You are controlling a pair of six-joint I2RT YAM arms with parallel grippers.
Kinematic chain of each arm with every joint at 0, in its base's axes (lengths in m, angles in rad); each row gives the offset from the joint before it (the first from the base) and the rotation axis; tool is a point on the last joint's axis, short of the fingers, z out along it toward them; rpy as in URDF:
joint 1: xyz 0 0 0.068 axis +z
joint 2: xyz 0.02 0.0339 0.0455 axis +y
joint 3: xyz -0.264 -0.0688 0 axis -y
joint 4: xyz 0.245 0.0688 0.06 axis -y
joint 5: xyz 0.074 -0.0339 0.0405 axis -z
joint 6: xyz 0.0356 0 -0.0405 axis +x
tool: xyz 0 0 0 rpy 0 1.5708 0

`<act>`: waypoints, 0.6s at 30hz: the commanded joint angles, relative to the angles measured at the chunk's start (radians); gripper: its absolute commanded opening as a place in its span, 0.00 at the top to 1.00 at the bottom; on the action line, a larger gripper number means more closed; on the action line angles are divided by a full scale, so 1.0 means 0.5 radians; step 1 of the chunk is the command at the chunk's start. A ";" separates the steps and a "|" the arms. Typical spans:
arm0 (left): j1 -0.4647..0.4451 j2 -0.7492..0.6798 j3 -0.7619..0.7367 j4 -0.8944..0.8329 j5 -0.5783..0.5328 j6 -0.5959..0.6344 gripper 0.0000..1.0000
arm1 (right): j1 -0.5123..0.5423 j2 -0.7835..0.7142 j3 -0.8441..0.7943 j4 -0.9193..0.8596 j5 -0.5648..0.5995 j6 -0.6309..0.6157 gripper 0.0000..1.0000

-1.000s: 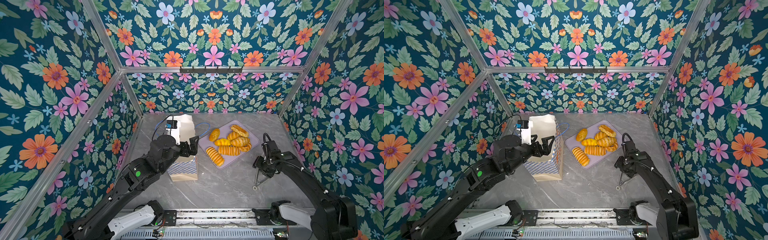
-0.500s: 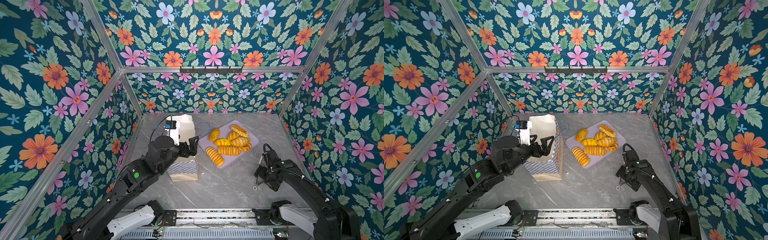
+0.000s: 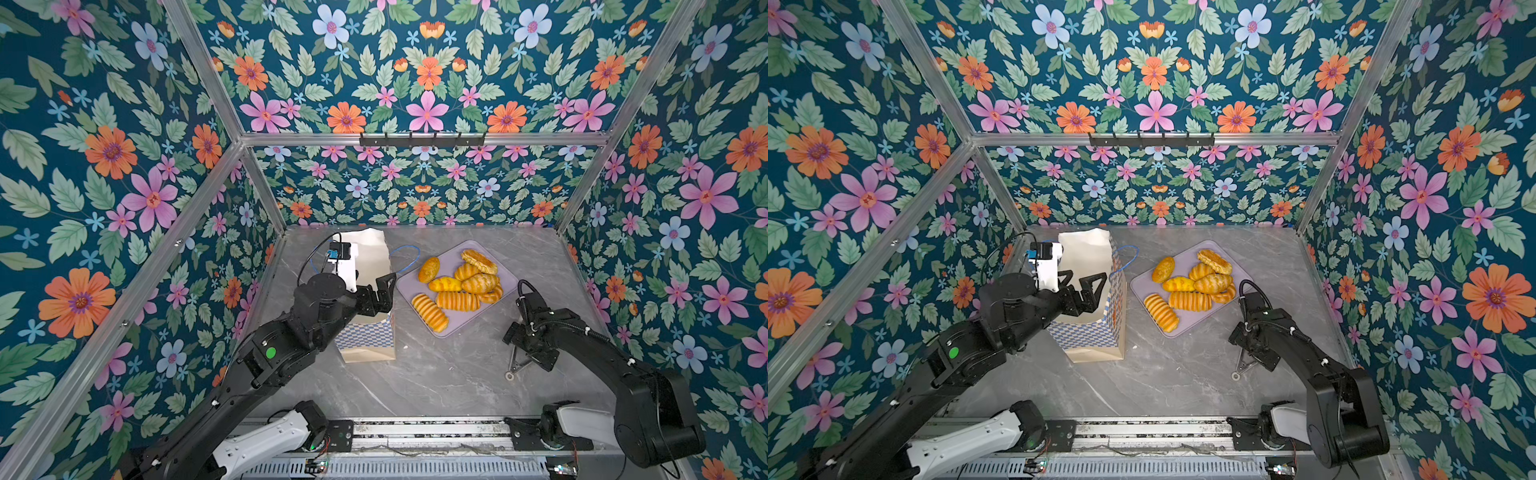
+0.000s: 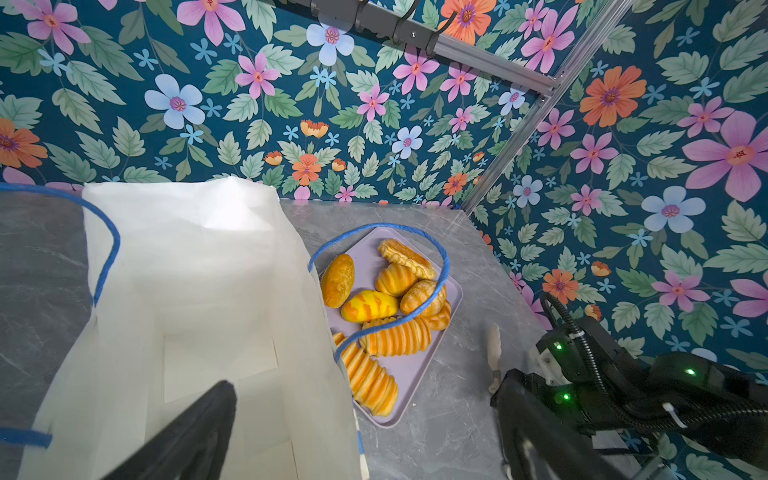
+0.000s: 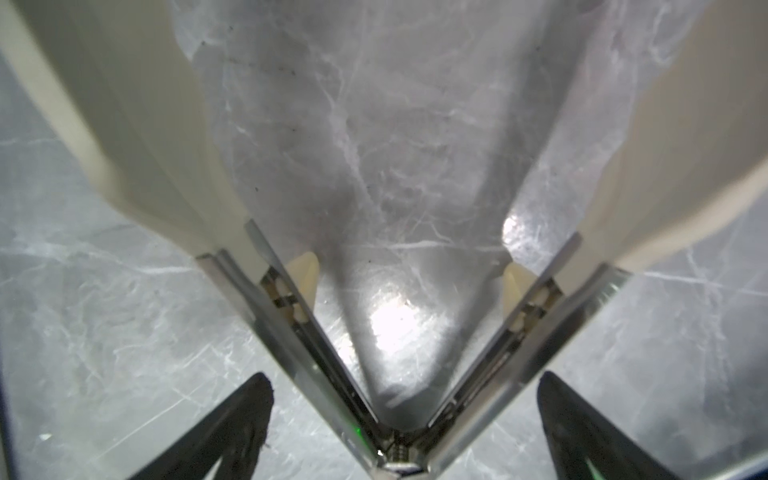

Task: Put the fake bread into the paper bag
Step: 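Lift the silver tongs with the right gripper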

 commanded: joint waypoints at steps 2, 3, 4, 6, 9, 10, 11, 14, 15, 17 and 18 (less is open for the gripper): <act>0.000 -0.012 0.009 0.008 -0.032 0.001 0.00 | 0.001 0.010 0.002 0.012 0.112 0.036 0.03; 0.000 -0.015 0.011 0.008 -0.034 0.001 0.00 | 0.000 -0.007 -0.008 0.004 0.137 0.063 0.03; 0.001 -0.016 0.009 0.008 -0.040 0.001 0.00 | 0.002 -0.036 -0.026 0.008 0.153 0.084 0.04; 0.000 -0.016 0.013 0.008 -0.042 0.001 0.00 | 0.000 -0.105 -0.067 0.048 0.142 0.089 0.01; 0.001 -0.010 0.016 0.007 -0.043 -0.002 0.00 | 0.000 -0.233 -0.142 0.121 0.122 0.059 0.01; 0.002 -0.009 0.017 0.008 -0.042 -0.002 0.00 | 0.000 -0.294 -0.174 0.139 0.137 0.057 0.01; 0.001 -0.004 0.018 0.010 -0.042 -0.003 0.00 | 0.000 -0.364 -0.200 0.148 0.152 0.047 0.01; 0.001 0.003 0.027 0.011 -0.042 -0.005 0.00 | 0.003 -0.556 -0.253 0.134 0.186 0.072 0.01; 0.000 0.004 0.026 0.011 -0.042 -0.008 0.00 | 0.000 -0.596 -0.254 0.101 0.176 0.102 0.01; 0.000 0.012 0.025 0.020 -0.042 -0.011 0.00 | 0.001 -0.606 -0.205 0.022 0.132 0.084 0.01; 0.000 0.013 0.025 0.023 -0.038 -0.012 0.00 | 0.002 -0.571 -0.168 -0.025 0.121 0.070 0.01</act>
